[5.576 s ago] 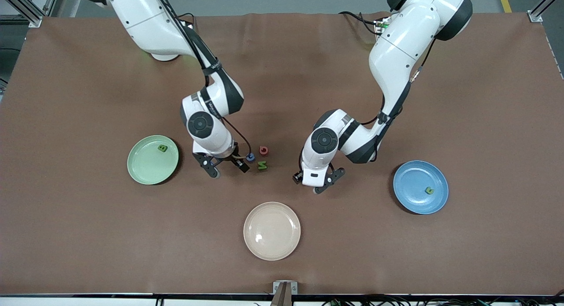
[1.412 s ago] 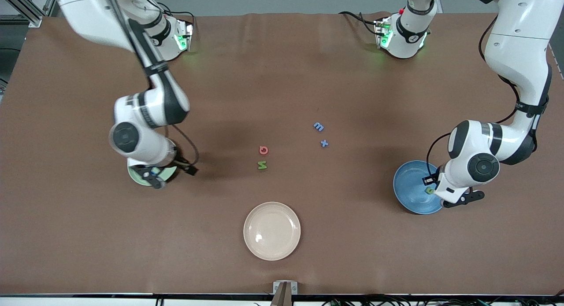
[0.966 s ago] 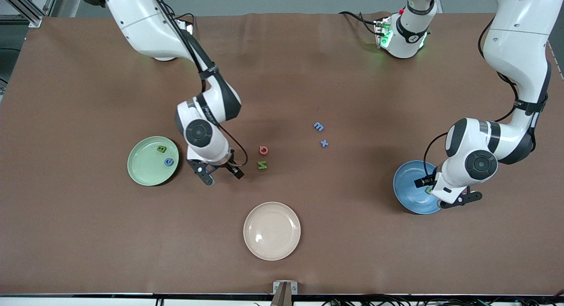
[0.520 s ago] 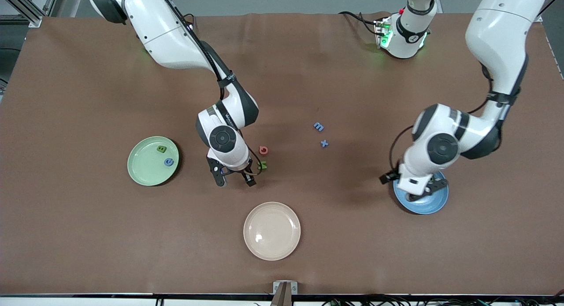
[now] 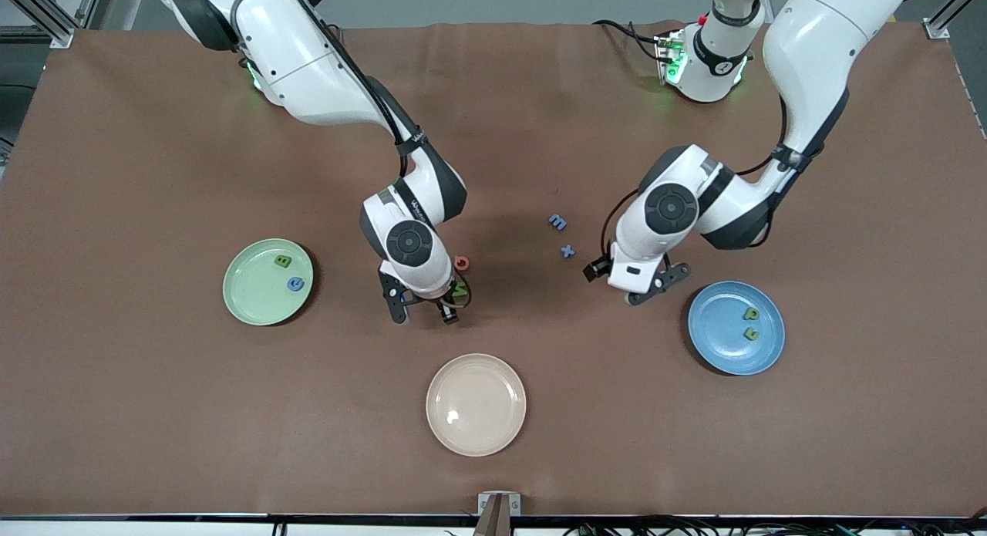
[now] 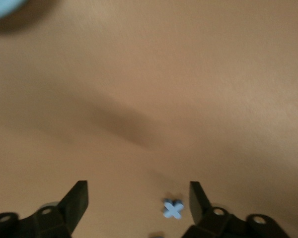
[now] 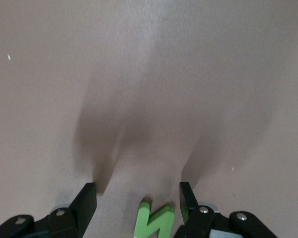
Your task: Sort upper and lower case letters into plates
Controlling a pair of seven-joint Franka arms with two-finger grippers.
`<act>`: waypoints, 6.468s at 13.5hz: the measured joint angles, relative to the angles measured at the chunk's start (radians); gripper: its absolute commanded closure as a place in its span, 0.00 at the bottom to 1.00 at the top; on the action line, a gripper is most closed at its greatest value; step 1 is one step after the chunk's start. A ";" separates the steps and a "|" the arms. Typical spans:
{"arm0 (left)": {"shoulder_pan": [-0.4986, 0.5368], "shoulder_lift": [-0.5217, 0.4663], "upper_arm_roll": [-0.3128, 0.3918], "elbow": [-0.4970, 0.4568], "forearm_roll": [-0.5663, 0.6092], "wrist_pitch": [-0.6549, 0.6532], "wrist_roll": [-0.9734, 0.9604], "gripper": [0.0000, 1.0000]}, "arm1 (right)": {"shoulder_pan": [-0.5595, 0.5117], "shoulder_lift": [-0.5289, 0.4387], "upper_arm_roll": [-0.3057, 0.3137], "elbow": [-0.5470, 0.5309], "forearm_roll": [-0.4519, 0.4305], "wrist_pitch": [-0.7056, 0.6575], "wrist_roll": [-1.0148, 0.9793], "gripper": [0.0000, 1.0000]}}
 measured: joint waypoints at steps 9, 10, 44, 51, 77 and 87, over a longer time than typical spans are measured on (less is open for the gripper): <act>-0.107 0.056 -0.005 -0.108 0.191 0.163 -0.299 0.31 | 0.041 0.000 -0.002 0.003 0.000 -0.001 0.039 0.41; -0.104 0.070 -0.004 -0.108 0.199 0.177 -0.298 0.32 | 0.041 0.000 -0.002 0.003 0.000 -0.001 0.039 0.43; -0.045 0.116 0.003 -0.007 0.249 0.162 -0.275 0.97 | -0.515 -0.491 -0.036 -0.715 -0.022 0.153 -1.299 0.99; 0.120 0.066 0.004 0.050 0.250 0.042 0.033 0.97 | -0.595 -0.490 -0.035 -0.771 -0.023 0.241 -1.432 0.60; 0.411 0.112 0.019 0.042 0.397 0.047 0.471 0.00 | 0.043 -0.147 0.012 -0.263 -0.021 0.128 0.007 0.08; 0.401 0.085 -0.207 -0.033 0.397 -0.019 0.159 0.03 | 0.094 -0.138 0.011 -0.257 -0.021 0.126 0.287 0.25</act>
